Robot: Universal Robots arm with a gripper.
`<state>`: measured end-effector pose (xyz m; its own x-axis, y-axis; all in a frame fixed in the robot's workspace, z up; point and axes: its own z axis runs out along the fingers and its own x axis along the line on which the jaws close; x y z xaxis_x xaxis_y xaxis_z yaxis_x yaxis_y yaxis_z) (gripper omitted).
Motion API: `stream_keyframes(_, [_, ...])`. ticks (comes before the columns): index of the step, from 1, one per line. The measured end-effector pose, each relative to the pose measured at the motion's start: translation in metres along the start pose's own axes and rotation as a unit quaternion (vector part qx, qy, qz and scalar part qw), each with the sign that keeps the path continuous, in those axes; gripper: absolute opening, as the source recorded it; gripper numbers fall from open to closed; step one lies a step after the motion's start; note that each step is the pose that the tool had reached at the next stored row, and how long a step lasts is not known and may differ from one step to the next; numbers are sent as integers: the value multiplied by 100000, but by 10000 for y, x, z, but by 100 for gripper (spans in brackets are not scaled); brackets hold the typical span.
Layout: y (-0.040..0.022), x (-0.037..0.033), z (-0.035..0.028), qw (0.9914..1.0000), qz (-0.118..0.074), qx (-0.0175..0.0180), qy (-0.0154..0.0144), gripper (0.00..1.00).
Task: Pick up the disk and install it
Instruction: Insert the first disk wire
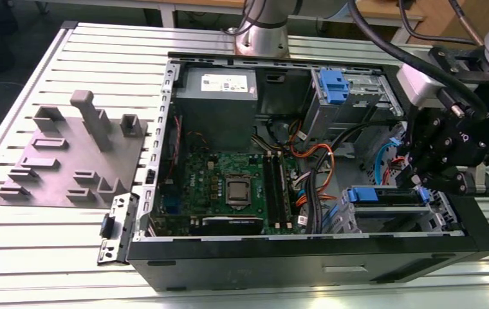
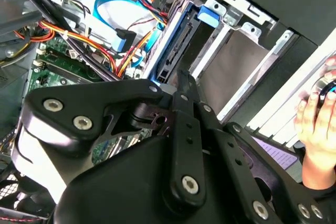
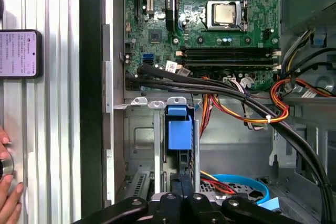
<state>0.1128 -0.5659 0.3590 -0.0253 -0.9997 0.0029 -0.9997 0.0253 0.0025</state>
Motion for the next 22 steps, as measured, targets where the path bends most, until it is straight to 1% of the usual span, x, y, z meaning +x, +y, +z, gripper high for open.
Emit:
stream_keyframes(12, [0,0,-2,100000,-1,-1,-25,11])
stream_keyframes(14, [-9,0,-2,100000,-5,-4,-24,11])
stream_keyframes(15, [-21,0,-2,100000,-5,-25,-23,11])
stream_keyframes(17, [-69,-2,-1,100000,2,-166,-27,11])
stream_keyframes(19, [-125,-3,-1,99999,-1,-415,-24,11])
stream_keyframes(20, [-152,-4,-1,99998,-2,-596,-22,11])
stream_keyframes(22, [-189,-5,-2,99996,-2,-880,-10,11])
